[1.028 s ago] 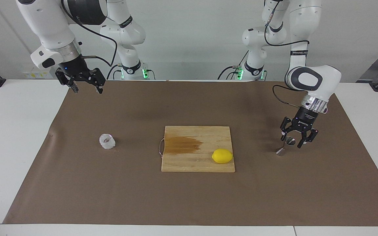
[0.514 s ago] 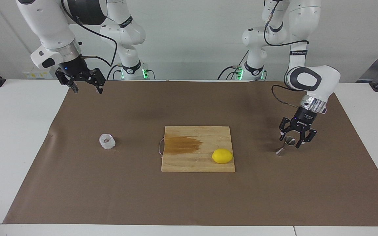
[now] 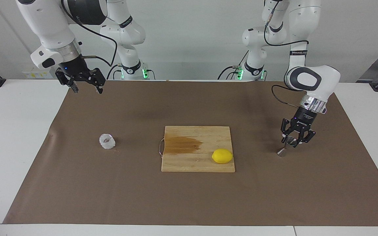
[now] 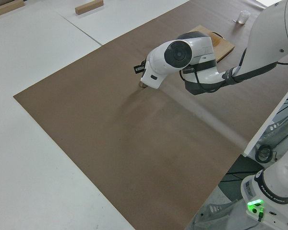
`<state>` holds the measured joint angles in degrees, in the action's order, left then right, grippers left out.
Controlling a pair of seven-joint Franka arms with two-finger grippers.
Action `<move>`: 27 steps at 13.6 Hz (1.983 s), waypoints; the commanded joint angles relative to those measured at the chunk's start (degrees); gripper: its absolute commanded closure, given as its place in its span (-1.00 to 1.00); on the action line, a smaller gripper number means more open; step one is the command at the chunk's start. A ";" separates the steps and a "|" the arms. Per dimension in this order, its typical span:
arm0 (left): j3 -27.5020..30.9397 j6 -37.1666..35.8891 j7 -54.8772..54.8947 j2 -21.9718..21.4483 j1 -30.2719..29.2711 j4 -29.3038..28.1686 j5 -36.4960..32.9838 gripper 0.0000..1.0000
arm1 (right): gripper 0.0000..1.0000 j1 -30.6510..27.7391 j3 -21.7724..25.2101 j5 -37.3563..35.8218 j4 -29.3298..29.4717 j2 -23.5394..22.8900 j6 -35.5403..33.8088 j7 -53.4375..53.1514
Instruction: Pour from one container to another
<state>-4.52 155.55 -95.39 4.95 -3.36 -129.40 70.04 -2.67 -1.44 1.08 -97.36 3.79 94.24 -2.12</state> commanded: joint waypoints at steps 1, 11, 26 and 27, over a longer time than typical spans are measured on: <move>0.21 -0.60 1.17 -0.91 0.20 -0.50 1.24 0.27 | -1.00 -0.67 -0.32 -0.12 0.50 0.17 -1.07 1.15; -0.05 -2.09 0.38 -1.52 0.55 0.90 1.16 1.00 | -1.00 -0.67 -0.32 -0.12 0.50 0.17 -1.07 1.24; -0.40 -1.04 -9.20 -4.34 23.38 7.05 -1.48 1.00 | -1.00 -0.67 -0.32 -0.12 0.50 0.17 -1.07 1.15; -0.49 -0.86 -9.29 -3.90 24.97 8.19 -2.79 1.00 | -1.00 -0.67 -0.32 -0.12 0.50 0.17 -1.07 1.15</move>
<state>-5.67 154.35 -103.72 0.82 18.48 -123.07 69.26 -2.67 -1.44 1.08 -97.36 3.79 94.24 -2.12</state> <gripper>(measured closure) 0.498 0.000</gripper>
